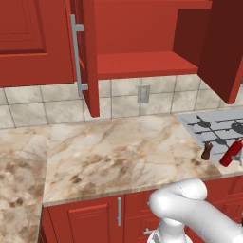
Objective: Take 2 condiments from the cabinet and move them on the counter near the stove.Make sure the condiments are lined up with each other, next to each other.
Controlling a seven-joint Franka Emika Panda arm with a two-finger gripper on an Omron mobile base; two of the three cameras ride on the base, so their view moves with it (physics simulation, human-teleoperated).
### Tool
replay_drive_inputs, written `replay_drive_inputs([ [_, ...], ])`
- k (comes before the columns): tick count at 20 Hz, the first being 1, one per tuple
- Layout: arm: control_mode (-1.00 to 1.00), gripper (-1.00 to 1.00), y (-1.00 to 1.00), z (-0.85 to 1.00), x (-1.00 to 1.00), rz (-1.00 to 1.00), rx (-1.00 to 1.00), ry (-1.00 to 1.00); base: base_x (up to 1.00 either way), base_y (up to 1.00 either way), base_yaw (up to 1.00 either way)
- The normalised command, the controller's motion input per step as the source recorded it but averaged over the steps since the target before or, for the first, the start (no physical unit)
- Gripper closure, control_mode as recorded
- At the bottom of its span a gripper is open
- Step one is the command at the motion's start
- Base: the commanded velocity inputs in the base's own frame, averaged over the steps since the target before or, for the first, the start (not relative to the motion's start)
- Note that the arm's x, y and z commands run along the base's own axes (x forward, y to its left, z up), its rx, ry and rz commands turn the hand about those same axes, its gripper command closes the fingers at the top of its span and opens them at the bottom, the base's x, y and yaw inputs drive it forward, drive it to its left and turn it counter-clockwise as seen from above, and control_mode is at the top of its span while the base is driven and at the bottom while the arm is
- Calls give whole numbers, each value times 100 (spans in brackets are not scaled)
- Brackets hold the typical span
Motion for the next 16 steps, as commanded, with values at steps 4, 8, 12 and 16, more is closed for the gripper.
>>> replay_drive_inputs([
  [4,-100,100,0,-17,8,-8,-1,0,0,0,0],
  [8,-100,100,0,-17,18,-5,-6,0,0,0,0],
  [12,-100,100,0,-1,19,-4,-10,0,0,0,0],
  [16,-100,100,0,-3,18,-4,-9,0,0,0,0],
])
